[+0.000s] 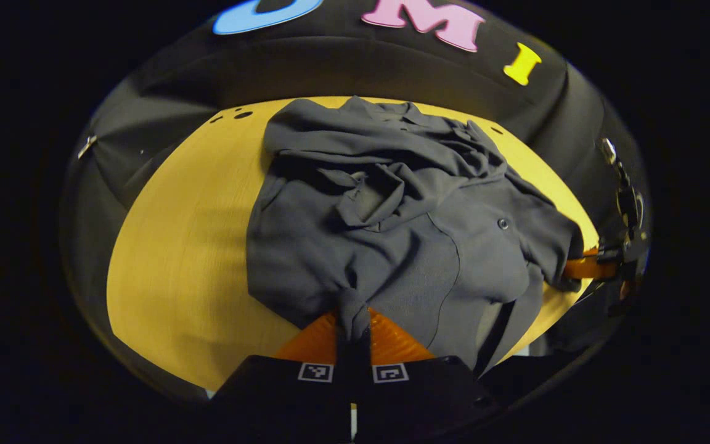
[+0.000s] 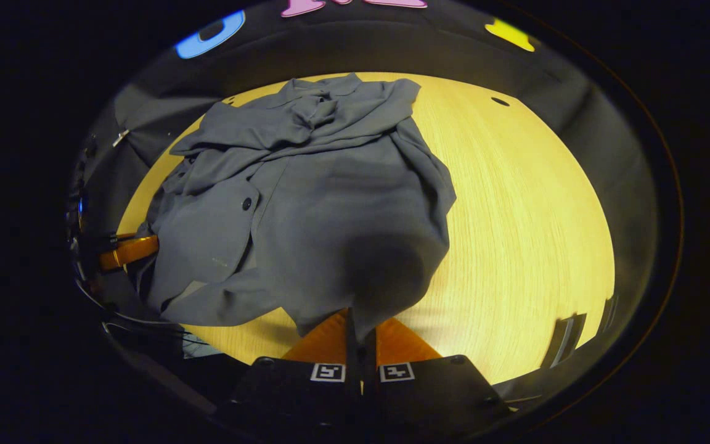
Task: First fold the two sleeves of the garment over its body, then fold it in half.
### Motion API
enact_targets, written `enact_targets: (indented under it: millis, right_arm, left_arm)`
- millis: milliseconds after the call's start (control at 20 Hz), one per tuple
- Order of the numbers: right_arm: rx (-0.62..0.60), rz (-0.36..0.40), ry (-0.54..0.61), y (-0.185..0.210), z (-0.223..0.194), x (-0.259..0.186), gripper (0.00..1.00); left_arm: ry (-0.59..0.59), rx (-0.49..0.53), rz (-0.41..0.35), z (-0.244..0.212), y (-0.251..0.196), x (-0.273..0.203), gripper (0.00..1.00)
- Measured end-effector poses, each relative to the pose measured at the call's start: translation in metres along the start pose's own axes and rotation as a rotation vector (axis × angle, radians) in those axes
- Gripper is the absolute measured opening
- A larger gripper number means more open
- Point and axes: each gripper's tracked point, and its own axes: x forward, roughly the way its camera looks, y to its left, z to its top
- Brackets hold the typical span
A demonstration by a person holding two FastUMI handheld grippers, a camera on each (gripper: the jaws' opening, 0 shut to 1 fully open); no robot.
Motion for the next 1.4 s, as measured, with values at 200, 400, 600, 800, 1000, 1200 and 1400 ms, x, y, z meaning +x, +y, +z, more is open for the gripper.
enact_targets:
  millis: [200, 400, 600, 800, 1000, 1200, 1400]
  right_arm:
    - [0.153, 0.068, -0.094, 0.005, 0.015, -0.023, 0.05]
    - [0.191, 0.119, -0.214, 0.010, 0.059, -0.052, 0.06]
    - [0.221, 0.192, -0.349, 0.020, 0.122, -0.080, 0.05]
    - [0.202, 0.191, -0.456, 0.019, 0.179, -0.092, 0.05]
    - [0.196, 0.190, -0.557, 0.010, 0.246, -0.098, 0.05]
    - [0.211, 0.185, -0.606, -0.001, 0.291, -0.095, 0.05]
    - [0.217, 0.182, -0.631, -0.007, 0.331, -0.081, 0.05]
  left_arm:
    - [-0.068, -0.009, -0.034, 0.030, -0.009, -0.029, 0.09]
    - [-0.164, -0.076, -0.066, 0.077, -0.023, -0.058, 0.08]
    - [-0.256, -0.129, -0.102, 0.128, -0.032, -0.074, 0.08]
    - [-0.334, -0.135, -0.122, 0.177, -0.035, -0.083, 0.07]
    - [-0.422, -0.153, -0.127, 0.240, -0.033, -0.081, 0.07]
    - [-0.461, -0.156, -0.114, 0.283, -0.025, -0.073, 0.07]
    - [-0.477, -0.156, -0.093, 0.317, -0.015, -0.054, 0.07]
